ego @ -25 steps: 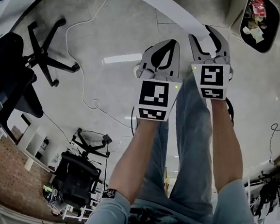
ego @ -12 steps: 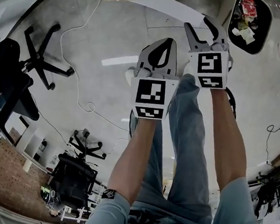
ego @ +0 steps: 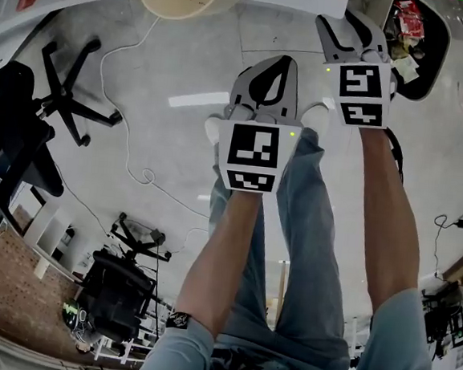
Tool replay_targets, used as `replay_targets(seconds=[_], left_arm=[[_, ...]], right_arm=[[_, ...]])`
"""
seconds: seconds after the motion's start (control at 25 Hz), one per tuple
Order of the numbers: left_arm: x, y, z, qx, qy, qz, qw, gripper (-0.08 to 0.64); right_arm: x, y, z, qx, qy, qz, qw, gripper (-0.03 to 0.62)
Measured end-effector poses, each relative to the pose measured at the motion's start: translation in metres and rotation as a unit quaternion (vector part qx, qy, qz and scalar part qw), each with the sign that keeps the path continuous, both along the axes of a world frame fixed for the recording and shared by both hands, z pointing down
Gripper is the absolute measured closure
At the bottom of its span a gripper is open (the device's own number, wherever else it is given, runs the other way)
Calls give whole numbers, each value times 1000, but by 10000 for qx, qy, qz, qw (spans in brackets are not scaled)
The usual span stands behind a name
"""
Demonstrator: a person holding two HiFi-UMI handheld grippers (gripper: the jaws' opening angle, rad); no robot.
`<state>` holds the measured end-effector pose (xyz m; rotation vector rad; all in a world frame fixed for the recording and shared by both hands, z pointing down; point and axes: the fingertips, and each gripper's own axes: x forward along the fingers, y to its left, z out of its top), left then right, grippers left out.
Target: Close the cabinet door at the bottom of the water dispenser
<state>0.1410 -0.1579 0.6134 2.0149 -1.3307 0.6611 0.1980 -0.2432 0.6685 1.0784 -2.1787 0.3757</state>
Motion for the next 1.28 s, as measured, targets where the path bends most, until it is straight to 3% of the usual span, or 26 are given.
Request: replay_targets(seconds=[0.44, 1.0, 1.28], left_arm=[[2, -10, -4, 40, -47, -154, 9999, 540], [0, -13, -20, 86, -39, -79, 9999, 540], [-12, -8, -41, 258, 31, 64, 9996, 540]], right_arm=[[4, -36, -1, 37, 47, -138, 9999, 426], [3, -60, 0, -501, 220, 366, 9978, 453], [3, -38, -25, -481, -130, 882, 9949, 451]])
